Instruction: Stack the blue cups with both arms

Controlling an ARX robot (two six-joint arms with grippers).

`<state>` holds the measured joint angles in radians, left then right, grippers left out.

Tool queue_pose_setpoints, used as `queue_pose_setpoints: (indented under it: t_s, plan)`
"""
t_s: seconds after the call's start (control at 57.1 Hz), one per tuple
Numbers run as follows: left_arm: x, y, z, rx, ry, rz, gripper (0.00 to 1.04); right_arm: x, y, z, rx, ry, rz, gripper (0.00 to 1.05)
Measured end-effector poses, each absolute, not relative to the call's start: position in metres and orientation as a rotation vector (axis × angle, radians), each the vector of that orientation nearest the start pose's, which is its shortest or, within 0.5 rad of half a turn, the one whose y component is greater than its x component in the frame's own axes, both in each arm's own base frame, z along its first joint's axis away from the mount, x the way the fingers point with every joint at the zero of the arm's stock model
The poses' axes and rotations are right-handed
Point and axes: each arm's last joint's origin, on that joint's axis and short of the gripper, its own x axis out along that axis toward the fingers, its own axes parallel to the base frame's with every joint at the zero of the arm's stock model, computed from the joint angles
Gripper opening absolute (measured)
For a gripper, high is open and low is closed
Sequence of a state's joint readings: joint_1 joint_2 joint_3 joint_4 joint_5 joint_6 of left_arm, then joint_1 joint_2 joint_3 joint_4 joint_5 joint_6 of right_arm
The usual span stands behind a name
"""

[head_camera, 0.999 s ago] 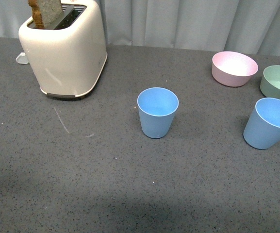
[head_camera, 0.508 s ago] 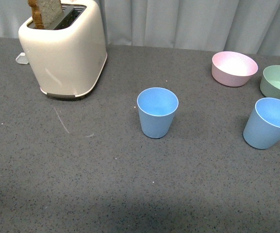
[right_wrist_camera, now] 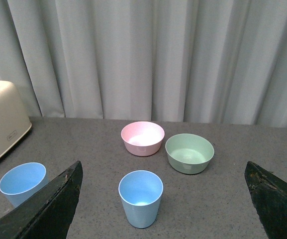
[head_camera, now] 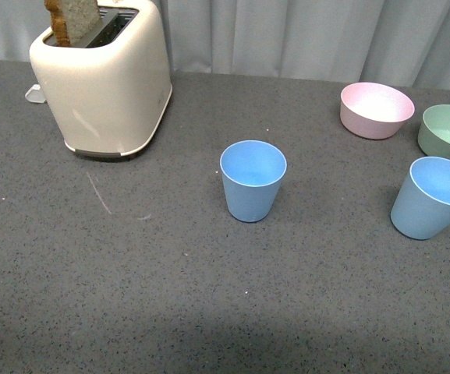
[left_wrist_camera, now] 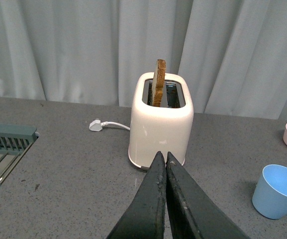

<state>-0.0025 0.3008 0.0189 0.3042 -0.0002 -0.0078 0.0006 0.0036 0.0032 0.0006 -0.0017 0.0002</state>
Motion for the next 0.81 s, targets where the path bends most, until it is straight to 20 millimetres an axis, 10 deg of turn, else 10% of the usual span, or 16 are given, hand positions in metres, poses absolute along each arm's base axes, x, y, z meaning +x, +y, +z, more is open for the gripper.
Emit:
queue_pose_setpoints:
  t_s: [0.718, 0.806]
  plan:
    - [0.097, 0.0, 0.17, -0.007, -0.016, -0.003, 0.04, 0.098, 0.0, 0.164, 0.0, 0.0, 0.002, 0.95]
    - [0.097, 0.0, 0.17, -0.008, -0.015, -0.003, 0.19, 0.098, 0.0, 0.164, 0.0, 0.0, 0.002, 0.95]
